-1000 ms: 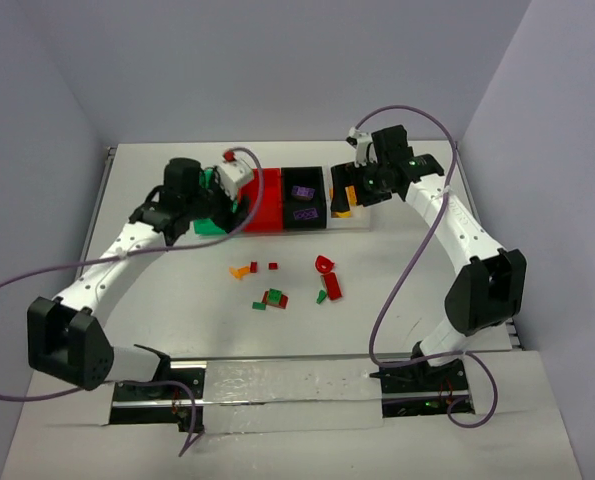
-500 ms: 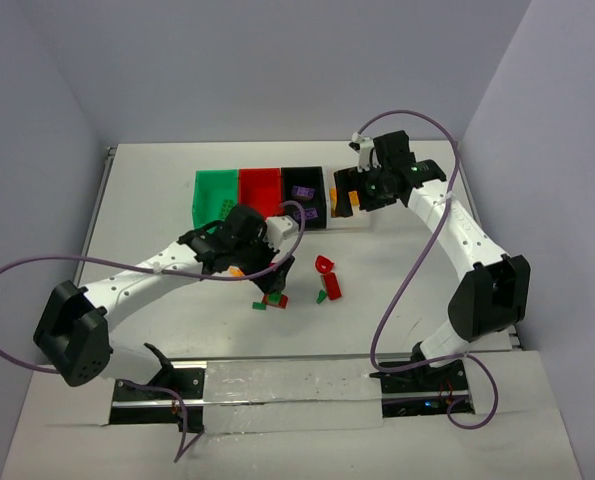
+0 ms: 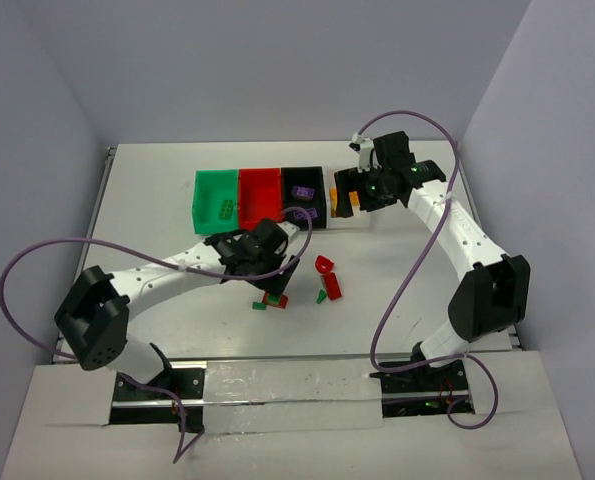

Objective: Sort the legos into containers by color

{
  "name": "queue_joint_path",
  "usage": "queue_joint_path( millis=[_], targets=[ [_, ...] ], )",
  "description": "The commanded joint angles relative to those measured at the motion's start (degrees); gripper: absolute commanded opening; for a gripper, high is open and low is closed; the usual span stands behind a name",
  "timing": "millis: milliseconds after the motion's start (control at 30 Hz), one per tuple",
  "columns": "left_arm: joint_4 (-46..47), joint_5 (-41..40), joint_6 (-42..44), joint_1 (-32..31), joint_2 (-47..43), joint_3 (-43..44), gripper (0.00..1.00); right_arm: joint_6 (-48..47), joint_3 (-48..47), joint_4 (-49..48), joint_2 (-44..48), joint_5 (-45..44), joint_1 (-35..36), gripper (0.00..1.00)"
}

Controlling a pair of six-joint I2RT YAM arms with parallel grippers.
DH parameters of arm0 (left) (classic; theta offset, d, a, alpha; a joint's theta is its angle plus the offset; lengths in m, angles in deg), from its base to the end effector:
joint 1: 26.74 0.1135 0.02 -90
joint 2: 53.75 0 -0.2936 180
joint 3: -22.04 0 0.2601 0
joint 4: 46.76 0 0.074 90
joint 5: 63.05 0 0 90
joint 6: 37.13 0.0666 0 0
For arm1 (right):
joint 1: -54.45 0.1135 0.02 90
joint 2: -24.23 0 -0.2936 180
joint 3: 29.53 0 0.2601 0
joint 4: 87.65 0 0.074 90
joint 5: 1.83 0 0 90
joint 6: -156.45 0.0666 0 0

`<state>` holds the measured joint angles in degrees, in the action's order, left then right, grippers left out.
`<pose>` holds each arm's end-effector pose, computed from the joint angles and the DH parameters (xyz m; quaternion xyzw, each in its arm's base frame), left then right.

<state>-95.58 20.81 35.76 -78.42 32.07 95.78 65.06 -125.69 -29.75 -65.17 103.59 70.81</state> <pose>0.2047 -0.2475 0.2294 0.2743 0.9269 -0.0989 0.2363 0.3423 0.1189 0.3301 -0.1883 0.9164 0.1684 0.3104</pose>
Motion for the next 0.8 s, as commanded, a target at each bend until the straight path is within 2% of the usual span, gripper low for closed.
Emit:
queue_joint_path(
  millis=[0, 167, 333, 467, 567, 767],
  targets=[
    [-1.2, -2.8, -4.4, -0.5, 2.7, 3.6, 0.86, -0.7, 0.6, -1.8, 2.4, -0.8, -0.2, 1.0],
    [-1.7, -0.3, -5.3, -0.6, 6.1, 5.0, 0.74, -0.8, 0.8, -2.0, 2.6, -0.9, -0.2, 1.0],
    [-1.4, 2.5, -6.2, -0.7, 8.3, 4.5, 0.74, -1.0, 1.1, -2.0, 2.6, -1.1, -0.2, 1.0],
    [-1.0, 4.6, -6.5, -0.9, 9.6, 3.9, 0.64, -1.0, 1.4, -2.2, 2.6, -1.3, -0.2, 1.0],
    [-0.9, 4.5, -6.6, -1.1, 10.7, 4.1, 0.61, -1.0, 1.4, -2.3, 2.5, -1.3, -0.3, 1.0],
    [-0.6, 2.4, -6.2, -1.3, 12.3, 4.3, 0.48, -1.1, 1.1, -2.2, 2.0, -0.9, -0.3, 1.0]
  ],
)
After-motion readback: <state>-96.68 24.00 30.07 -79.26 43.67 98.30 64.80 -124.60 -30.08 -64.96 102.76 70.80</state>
